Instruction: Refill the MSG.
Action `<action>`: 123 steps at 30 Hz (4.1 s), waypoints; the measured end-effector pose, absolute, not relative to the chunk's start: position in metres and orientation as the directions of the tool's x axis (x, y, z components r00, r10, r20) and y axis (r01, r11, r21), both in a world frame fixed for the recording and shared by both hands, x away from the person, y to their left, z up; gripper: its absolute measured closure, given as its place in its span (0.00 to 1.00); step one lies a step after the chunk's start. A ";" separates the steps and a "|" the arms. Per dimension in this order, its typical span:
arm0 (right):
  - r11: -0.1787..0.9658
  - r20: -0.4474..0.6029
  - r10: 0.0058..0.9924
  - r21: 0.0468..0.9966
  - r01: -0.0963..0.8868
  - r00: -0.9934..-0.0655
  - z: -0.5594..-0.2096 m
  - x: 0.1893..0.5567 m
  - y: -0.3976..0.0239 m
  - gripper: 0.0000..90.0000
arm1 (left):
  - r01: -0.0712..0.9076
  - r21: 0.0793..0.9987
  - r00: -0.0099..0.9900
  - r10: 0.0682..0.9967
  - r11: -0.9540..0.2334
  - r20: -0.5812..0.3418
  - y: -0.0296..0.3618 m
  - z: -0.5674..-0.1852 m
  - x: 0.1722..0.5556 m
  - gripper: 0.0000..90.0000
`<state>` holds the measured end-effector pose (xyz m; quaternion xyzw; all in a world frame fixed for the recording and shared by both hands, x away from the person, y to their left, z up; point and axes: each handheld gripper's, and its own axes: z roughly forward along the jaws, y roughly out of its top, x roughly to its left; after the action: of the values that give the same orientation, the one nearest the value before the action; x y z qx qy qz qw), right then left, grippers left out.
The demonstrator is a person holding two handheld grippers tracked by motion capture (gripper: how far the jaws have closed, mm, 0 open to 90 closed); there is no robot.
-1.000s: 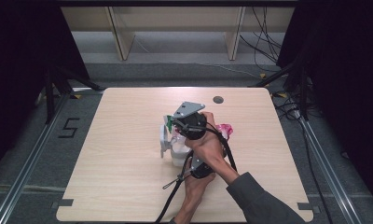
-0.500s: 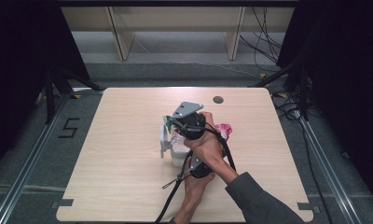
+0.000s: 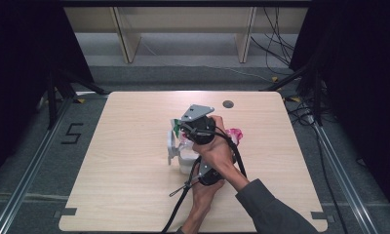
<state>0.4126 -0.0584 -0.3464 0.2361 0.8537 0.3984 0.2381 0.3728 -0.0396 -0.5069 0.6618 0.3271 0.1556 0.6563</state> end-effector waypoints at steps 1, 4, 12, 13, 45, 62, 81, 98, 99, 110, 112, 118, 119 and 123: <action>0.585 -0.231 0.584 0.785 0.206 -0.778 -0.347 0.413 -0.058 1.00 | 0.227 0.972 0.738 0.640 0.065 -0.216 -0.039 -0.507 0.373 0.81; 0.568 -0.221 0.593 0.797 0.207 -0.774 -0.345 0.414 -0.060 1.00 | 0.229 0.971 0.739 0.637 0.070 -0.220 -0.039 -0.506 0.373 0.81; 0.579 -0.232 0.581 0.792 0.196 -0.780 -0.346 0.413 -0.057 1.00 | 0.220 0.973 0.736 0.644 0.066 -0.210 -0.037 -0.507 0.373 0.81; 0.581 -0.236 0.583 0.790 0.195 -0.778 -0.347 0.413 -0.056 1.00 | 0.218 0.974 0.737 0.645 0.058 -0.203 -0.037 -0.507 0.373 0.81; 0.590 -0.250 0.589 0.783 0.198 -0.768 -0.347 0.413 -0.055 1.00 | 0.221 0.972 0.735 0.642 0.078 -0.219 -0.039 -0.507 0.373 0.81; 0.580 -0.238 0.594 0.788 0.205 -0.768 -0.346 0.414 -0.055 1.00 | 0.238 0.966 0.735 0.630 0.106 -0.250 -0.039 -0.506 0.373 0.81; 0.579 -0.238 0.596 0.789 0.205 -0.767 -0.347 0.414 -0.054 1.00 | 0.222 0.971 0.736 0.639 0.086 -0.225 -0.038 -0.506 0.373 0.81; 0.572 -0.224 0.604 0.791 0.220 -0.764 -0.346 0.413 -0.054 1.00 | 0.219 0.969 0.733 0.637 0.110 -0.238 -0.041 -0.505 0.372 0.81; 0.573 -0.236 0.600 0.794 0.205 -0.764 -0.346 0.413 -0.054 1.00 | 0.218 0.970 0.733 0.637 0.112 -0.238 -0.041 -0.505 0.372 0.81; 0.572 -0.233 0.600 0.794 0.207 -0.765 -0.345 0.413 -0.056 1.00 | 0.225 0.971 0.730 0.645 0.084 -0.225 -0.040 -0.505 0.371 0.81; 0.572 -0.234 0.600 0.795 0.205 -0.765 -0.345 0.413 -0.056 1.00 | 0.246 0.962 0.714 0.650 0.118 -0.262 -0.042 -0.504 0.369 0.81; 0.580 -0.242 0.599 0.788 0.205 -0.763 -0.348 0.412 -0.052 1.00 | 0.231 0.970 0.713 0.664 0.079 -0.224 -0.038 -0.505 0.370 0.81; 0.581 -0.239 0.598 0.787 0.208 -0.765 -0.347 0.412 -0.053 1.00 | 0.231 0.970 0.707 0.673 0.070 -0.217 -0.038 -0.505 0.369 0.81; 0.576 -0.235 0.601 0.790 0.209 -0.764 -0.346 0.413 -0.054 1.00 | 0.246 0.962 0.713 0.651 0.118 -0.262 -0.042 -0.505 0.369 0.81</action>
<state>0.4128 -0.0537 -0.3461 0.2376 0.8522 0.3946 0.2480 0.3691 -0.0418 -0.5049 0.6463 0.3470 0.1526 0.6623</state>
